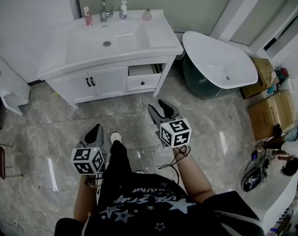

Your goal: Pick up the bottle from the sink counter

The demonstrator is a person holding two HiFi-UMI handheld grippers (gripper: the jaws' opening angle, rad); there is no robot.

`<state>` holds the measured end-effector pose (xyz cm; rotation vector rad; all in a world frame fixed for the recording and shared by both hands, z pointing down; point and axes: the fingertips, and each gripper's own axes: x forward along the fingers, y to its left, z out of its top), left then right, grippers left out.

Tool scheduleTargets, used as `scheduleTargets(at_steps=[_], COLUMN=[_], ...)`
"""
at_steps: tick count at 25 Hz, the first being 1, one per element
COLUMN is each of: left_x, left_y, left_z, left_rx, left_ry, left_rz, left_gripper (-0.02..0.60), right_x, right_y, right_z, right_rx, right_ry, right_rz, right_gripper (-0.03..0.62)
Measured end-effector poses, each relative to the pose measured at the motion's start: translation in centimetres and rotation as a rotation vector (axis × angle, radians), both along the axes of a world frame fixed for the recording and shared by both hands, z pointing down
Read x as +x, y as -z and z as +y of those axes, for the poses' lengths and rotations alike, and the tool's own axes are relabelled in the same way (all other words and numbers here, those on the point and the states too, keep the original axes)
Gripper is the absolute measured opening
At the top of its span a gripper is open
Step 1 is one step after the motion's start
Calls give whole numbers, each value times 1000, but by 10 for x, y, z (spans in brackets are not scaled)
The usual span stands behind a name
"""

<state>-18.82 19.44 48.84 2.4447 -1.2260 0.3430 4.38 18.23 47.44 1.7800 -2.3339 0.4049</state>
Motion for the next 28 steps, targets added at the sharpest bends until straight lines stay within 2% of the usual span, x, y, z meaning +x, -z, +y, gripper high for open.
scheduleTargets(at_steps=[5, 16, 23, 28], left_x=[4, -12, -6, 8], left_y=[-8, 2, -7, -10], left_z=[-79, -276, -339, -369], left_rx=[-22, -20, -53, -55], left_ry=[-33, -101, -143, -162], left_rz=[22, -19, 0, -3], left_gripper=[20, 19, 20, 20], right_x=[4, 2, 9, 33], right_y=[-8, 9, 12, 6], right_z=[-77, -258, -316, -337], right_rx=[-20, -46, -70, -83], right_ry=[-35, -115, -160, -198], right_rz=[5, 27, 42, 47], right_gripper=[184, 196, 230, 242])
